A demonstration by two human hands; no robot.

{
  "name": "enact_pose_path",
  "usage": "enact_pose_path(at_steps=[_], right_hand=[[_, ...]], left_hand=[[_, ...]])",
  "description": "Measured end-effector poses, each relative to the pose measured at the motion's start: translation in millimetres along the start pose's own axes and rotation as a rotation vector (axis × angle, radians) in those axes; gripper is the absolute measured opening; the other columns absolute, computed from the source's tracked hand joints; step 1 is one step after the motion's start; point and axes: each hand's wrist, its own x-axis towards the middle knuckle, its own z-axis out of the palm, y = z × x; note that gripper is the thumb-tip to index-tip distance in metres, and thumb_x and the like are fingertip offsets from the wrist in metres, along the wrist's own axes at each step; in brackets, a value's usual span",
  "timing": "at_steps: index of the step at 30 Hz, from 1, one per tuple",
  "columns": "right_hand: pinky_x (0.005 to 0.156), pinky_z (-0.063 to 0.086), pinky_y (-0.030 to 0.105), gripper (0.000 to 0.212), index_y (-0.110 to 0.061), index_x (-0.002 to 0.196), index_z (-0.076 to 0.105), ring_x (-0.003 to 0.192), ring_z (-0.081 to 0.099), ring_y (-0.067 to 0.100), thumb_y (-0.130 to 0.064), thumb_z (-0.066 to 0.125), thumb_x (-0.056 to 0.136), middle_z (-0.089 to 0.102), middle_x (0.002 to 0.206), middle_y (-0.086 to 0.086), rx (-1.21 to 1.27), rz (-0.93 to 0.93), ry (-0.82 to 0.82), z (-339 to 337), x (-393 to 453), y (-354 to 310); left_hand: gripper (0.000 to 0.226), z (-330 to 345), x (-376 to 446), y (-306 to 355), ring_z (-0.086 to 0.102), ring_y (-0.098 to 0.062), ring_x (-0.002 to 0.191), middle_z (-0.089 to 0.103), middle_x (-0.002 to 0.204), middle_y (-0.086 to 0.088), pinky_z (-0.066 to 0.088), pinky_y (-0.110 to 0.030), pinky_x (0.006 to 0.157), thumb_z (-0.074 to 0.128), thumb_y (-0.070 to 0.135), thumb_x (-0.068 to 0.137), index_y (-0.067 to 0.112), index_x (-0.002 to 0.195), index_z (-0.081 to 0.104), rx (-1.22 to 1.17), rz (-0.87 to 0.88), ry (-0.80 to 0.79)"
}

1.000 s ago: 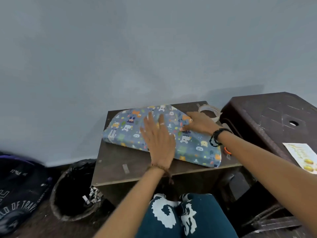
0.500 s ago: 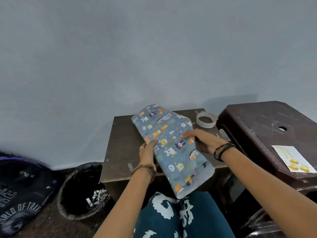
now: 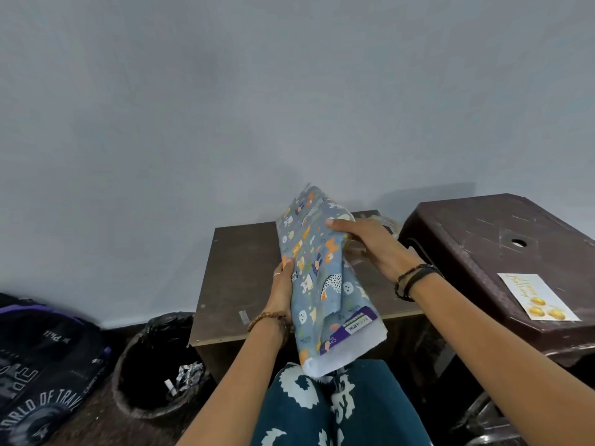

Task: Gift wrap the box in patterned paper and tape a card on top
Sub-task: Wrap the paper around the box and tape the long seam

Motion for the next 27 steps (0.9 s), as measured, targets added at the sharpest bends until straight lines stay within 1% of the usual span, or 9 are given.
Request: enact_pose_path(at_steps=[4,10,12,14,16,18,21,25,27], right_hand=[[0.059,0.042,0.026,0.032,-0.016,0.061,0.047,0.06,0.052,0.016,-0.016,0.073,0.078,0.056,0.069,0.007,-0.038,-0.068,0.087,-1,2,-3],[0.039,0.038,0.018,0.02,-0.015,0.067,0.053,0.045,0.045,0.012,-0.013,0.063,0.084,0.054,0.059,0.004,-0.188,0.155,0.007,-9,-2,8],[0.044,0.033,0.021,0.017,-0.013,0.071,0.058,0.034,0.037,0.007,-0.021,0.063,0.085,0.055,0.049,-0.001,-0.168,0.175,-0.014,-7,-5,12],[0.047,0.039,0.019,0.017,-0.011,0.086,0.064,0.037,0.041,0.006,-0.028,0.063,0.085,0.062,0.057,-0.002,-0.057,0.193,-0.053,-5,-7,12],[0.051,0.045,0.017,0.029,-0.01,0.099,0.066,0.054,0.051,0.009,-0.034,0.065,0.083,0.067,0.077,0.002,-0.039,0.181,-0.106,-6,-9,6],[0.046,0.038,0.013,0.028,-0.013,0.096,0.065,0.053,0.045,0.006,-0.037,0.065,0.082,0.062,0.075,0.0,-0.136,0.17,-0.197,-7,-12,-6],[0.034,0.027,0.011,0.025,-0.008,0.095,0.062,0.033,0.033,0.003,-0.031,0.058,0.089,0.062,0.065,0.0,-0.272,0.229,-0.373,-10,-15,-22],[0.028,0.017,0.011,0.058,-0.007,0.045,0.048,0.022,0.023,0.004,-0.039,0.049,0.093,0.035,0.032,-0.002,-0.36,0.301,-0.376,-22,-17,-26],[0.029,0.017,0.012,0.056,-0.017,0.049,0.055,0.024,0.025,0.004,-0.047,0.044,0.094,0.037,0.032,-0.005,-0.353,0.284,-0.264,-25,-11,-20]], left_hand=[[0.051,-6,4,-5,0.057,-0.035,0.112,0.058,0.126,-0.013,0.047,-0.05,0.094,0.049,0.048,0.091,0.019,0.134,0.045,-0.01,-0.022,0.033],[0.056,-19,12,-18,0.06,-0.034,0.106,0.059,0.125,-0.013,0.052,-0.041,0.077,0.049,0.056,0.087,0.021,0.131,0.05,-0.128,-0.096,-0.019],[0.058,-19,11,-22,0.058,-0.033,0.11,0.059,0.126,-0.013,0.051,-0.041,0.081,0.046,0.058,0.087,0.02,0.131,0.051,-0.148,-0.097,-0.044],[0.064,-18,12,-22,0.057,-0.033,0.113,0.06,0.126,-0.012,0.051,-0.045,0.087,0.05,0.063,0.083,0.022,0.131,0.051,-0.155,-0.082,-0.021],[0.084,-17,15,-21,0.058,-0.033,0.113,0.06,0.126,-0.01,0.048,-0.05,0.093,0.065,0.07,0.063,0.027,0.133,0.049,-0.143,-0.067,-0.018],[0.103,-16,19,-22,0.058,-0.033,0.114,0.058,0.128,-0.009,0.045,-0.053,0.097,0.076,0.071,0.044,0.028,0.133,0.048,-0.108,-0.069,-0.001],[0.088,-16,22,-19,0.054,-0.028,0.117,0.057,0.129,-0.006,0.042,-0.052,0.101,0.068,0.069,0.062,0.019,0.131,0.049,-0.08,-0.06,0.013],[0.093,-20,36,-23,0.056,-0.034,0.116,0.058,0.129,-0.01,0.043,-0.053,0.098,0.071,0.072,0.054,0.028,0.133,0.049,-0.159,-0.122,-0.022],[0.08,-15,17,-14,0.056,-0.031,0.114,0.057,0.13,-0.009,0.046,-0.049,0.096,0.062,0.069,0.068,0.025,0.133,0.05,-0.164,-0.098,-0.034]])
